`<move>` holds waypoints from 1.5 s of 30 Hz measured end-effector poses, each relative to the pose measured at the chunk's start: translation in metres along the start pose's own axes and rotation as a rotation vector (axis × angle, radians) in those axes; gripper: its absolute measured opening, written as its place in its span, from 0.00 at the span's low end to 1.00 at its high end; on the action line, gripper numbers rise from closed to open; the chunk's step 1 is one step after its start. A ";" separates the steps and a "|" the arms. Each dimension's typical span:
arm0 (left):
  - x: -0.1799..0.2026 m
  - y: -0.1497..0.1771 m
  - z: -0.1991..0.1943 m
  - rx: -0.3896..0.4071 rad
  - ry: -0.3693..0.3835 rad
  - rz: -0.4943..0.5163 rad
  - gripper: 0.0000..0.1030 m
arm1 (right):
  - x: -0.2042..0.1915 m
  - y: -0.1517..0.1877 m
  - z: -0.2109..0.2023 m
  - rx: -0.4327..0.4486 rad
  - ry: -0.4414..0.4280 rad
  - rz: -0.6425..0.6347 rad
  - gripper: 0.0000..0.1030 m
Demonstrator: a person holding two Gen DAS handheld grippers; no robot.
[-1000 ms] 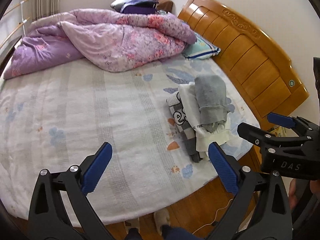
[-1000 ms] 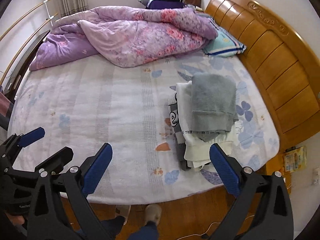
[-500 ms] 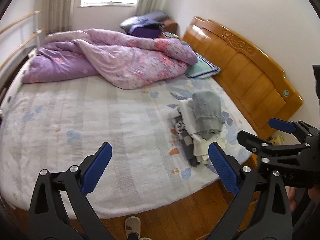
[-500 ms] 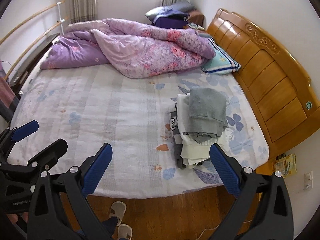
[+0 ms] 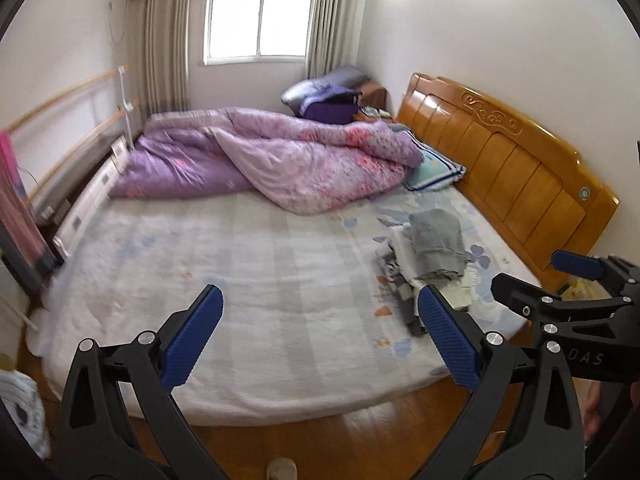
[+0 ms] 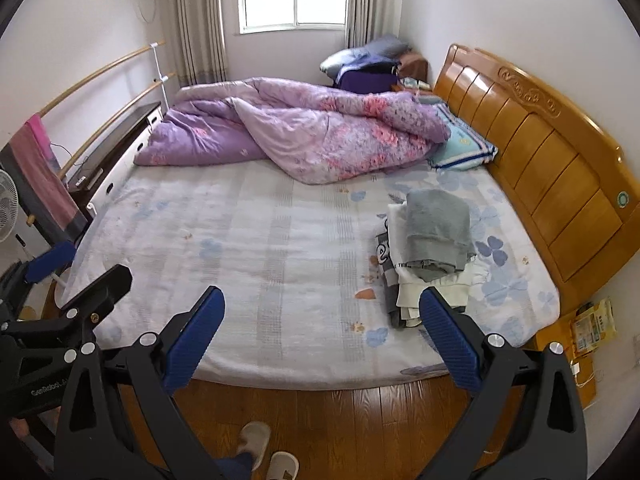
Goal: Fold large clothes
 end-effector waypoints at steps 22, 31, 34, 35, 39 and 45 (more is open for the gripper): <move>-0.059 -0.007 -0.152 0.154 -0.016 0.017 0.95 | -0.074 0.010 -0.123 0.191 0.095 -0.033 0.93; -0.091 -0.005 -0.189 0.192 -0.033 0.044 0.95 | -0.104 0.016 -0.156 0.239 0.109 -0.022 0.93; -0.097 -0.005 -0.195 0.198 -0.027 0.044 0.95 | -0.112 0.017 -0.165 0.253 0.111 -0.022 0.93; -0.097 -0.004 -0.195 0.204 -0.028 0.043 0.95 | -0.113 0.017 -0.167 0.257 0.113 -0.022 0.93; -0.105 -0.003 -0.206 0.211 -0.015 0.041 0.95 | -0.118 0.018 -0.177 0.271 0.116 -0.021 0.93; -0.107 -0.001 -0.215 0.220 -0.002 0.050 0.95 | -0.123 0.021 -0.186 0.285 0.122 -0.018 0.93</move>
Point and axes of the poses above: each gripper's, at about its wrist camera, not at the fingertips, and z roughly the way its jaws point, x to its right, y to its underside, the point moved 4 cm from there along z, roughly the way its jaws point, and after that the axes turned 5 degrees about y, right-handed, at the moved point
